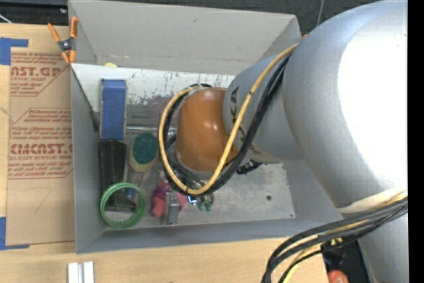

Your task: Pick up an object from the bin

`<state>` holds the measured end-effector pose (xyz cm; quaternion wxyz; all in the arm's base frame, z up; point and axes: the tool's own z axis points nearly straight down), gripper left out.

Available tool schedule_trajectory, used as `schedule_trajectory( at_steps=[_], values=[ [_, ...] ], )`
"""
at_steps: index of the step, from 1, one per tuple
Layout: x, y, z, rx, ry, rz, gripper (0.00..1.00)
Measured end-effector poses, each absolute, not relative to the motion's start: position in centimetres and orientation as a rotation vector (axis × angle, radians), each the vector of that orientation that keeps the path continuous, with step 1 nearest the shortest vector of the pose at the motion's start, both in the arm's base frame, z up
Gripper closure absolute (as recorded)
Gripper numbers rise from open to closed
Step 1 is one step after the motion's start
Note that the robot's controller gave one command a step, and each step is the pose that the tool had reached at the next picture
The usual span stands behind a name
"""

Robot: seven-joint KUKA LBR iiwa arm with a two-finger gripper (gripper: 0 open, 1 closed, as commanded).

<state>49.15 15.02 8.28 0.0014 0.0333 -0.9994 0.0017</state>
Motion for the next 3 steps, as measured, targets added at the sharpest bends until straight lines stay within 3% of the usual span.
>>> schedule_trajectory(
  at_steps=[1,2,3],
  values=[
    [50.8,15.4,16.7,0.041,-3.171,-0.011,1.00],
    [49.1,14.3,8.4,0.057,-3.118,0.013,1.00],
    [49.8,15.8,19.8,0.068,-3.171,-0.013,1.00]
  ],
)
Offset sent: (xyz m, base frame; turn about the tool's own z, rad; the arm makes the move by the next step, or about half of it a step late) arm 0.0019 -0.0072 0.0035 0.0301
